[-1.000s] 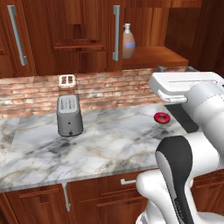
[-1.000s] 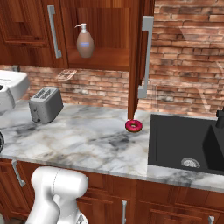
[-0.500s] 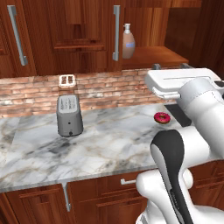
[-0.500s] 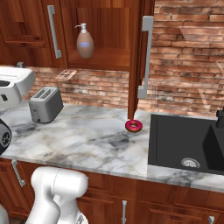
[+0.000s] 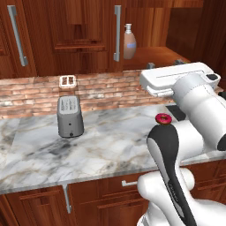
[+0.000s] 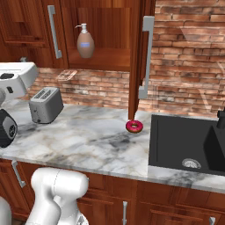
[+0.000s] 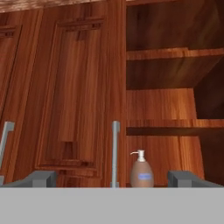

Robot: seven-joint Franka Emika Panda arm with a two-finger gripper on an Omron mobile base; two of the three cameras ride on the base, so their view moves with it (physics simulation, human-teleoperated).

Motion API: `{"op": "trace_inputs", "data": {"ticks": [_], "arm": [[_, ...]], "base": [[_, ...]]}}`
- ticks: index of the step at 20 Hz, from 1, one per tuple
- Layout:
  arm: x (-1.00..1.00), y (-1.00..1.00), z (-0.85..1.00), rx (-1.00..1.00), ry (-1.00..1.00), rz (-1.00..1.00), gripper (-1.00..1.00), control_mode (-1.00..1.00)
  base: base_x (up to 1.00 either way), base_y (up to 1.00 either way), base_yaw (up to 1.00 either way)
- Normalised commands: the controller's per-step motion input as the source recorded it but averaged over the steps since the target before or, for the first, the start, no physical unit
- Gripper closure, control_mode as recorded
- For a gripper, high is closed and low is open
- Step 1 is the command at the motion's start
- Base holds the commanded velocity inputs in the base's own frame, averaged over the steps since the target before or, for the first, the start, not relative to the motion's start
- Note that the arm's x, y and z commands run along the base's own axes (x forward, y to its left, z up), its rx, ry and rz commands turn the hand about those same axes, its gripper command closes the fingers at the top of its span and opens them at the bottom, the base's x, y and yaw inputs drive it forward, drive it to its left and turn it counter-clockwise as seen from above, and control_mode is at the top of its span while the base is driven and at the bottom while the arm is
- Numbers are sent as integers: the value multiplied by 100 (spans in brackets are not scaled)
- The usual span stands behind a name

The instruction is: Pick the sponge and soap dispenser from the cabinet and place them on the counter.

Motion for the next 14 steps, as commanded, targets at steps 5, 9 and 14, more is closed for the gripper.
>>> {"op": "trace_inputs", "data": {"ticks": [5,9,14], "arm": [[27,4,0,-6,2,0,-100,-100],[22,0,0,-2,0,0,-100,-100],[25,0,0,0,0,-4,-100,-100]], "base": [[0,0,0],[0,0,0],[0,0,0]]}}
